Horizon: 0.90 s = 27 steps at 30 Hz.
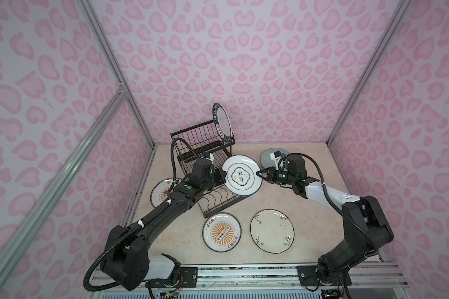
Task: Load plates into a dish rack
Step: Pick up the plate from the center of the table.
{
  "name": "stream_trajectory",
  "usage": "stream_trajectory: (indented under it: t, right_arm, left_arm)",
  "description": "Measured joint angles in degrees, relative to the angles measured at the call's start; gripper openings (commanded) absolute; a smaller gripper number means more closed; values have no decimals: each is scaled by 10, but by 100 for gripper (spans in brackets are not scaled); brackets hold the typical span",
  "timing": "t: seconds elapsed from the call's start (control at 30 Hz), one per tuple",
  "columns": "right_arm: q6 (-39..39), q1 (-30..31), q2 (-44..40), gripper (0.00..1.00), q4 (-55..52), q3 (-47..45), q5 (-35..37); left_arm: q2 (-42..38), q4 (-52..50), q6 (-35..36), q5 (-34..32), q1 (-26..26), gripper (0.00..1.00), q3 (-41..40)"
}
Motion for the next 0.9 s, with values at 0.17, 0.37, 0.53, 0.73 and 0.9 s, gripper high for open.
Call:
stream_trajectory:
  t: [0.17,0.37,0.53,0.73,0.9]
  right_arm:
    - [0,10,1,19,2,1,10]
    - [5,17,3,25,16,1,10]
    - [17,22,3,29,41,-4,2]
    - [33,31,8,31,72,-7,2]
    - [47,38,17,33,94,-9,1]
  left_arm:
    - [-14,10,5,-9,-2,4,-12]
    - [-33,20,5,-22,-3,3,-28]
    - [-47,23,6,-32,-4,4,-34]
    - [-58,17,10,-45,-3,4,-35]
    - [-68,13,10,-55,0,4,-37]
